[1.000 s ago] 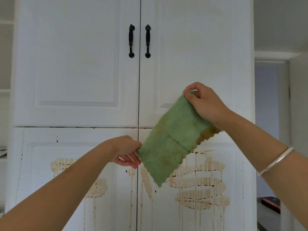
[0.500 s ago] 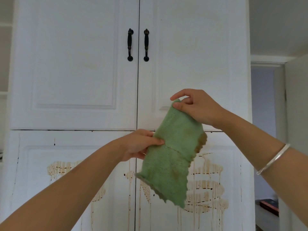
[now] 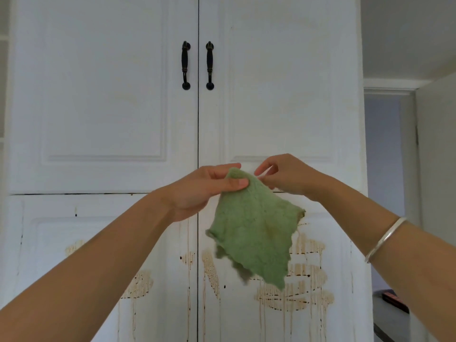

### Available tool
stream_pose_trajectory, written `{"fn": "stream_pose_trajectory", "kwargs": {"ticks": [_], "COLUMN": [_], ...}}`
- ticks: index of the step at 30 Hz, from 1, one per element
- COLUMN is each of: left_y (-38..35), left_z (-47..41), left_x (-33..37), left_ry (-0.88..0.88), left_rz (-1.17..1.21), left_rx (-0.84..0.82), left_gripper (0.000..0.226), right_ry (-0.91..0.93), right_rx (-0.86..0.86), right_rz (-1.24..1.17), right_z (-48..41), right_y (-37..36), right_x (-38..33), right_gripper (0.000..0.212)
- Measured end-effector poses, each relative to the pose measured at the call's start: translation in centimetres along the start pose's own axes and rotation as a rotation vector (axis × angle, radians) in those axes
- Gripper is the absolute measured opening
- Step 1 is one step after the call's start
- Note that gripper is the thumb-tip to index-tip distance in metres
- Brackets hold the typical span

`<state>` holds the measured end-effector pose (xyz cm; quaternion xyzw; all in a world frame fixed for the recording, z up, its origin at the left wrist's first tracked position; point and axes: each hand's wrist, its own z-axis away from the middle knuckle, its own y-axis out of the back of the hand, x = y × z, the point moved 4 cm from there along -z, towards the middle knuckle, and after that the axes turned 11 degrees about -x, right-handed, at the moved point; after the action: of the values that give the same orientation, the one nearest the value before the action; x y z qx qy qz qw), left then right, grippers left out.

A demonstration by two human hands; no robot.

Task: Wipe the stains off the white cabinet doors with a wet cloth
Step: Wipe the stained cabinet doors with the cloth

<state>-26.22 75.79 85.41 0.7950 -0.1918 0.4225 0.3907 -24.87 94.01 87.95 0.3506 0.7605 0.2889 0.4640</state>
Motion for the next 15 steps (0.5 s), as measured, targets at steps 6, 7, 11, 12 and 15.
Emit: {"fn": "stream_pose_trajectory", "kwargs": {"ticks": [6, 7, 11, 12, 15], "left_y": [0.7, 0.9, 1.0, 1.0, 0.9], "left_z": [-0.2, -0.3, -0.4, -0.4, -0.4], "left_x": [-0.2, -0.4, -1.1, -1.1, -1.0], "left_ry": [0.062, 0.074, 0.122, 0.14, 0.165], "left_rz": [0.028, 0.018, 0.021, -0.024, -0.154], "left_rx": [0.002, 0.002, 0.017, 0.02, 0.041], "left_gripper": [0.032, 0.031, 0.032, 0.032, 0.032], "right_ry": [-0.117, -0.078, 0.008, 0.007, 0.007], "right_rx": [-0.598, -0.624, -0.539, -0.507, -0.443], "right_rz": [-0.496, -0.453, -0.209, -0.169, -0.069], "right_z": [1.3, 1.5, 1.7, 1.6, 1.3], "right_y": [-2.4, -2.4, -2.0, -1.8, -1.6], "right_x": [-1.1, -1.3, -1.3, -1.2, -1.3], "right_gripper": [0.087, 0.081, 0.037, 0.032, 0.026]}}
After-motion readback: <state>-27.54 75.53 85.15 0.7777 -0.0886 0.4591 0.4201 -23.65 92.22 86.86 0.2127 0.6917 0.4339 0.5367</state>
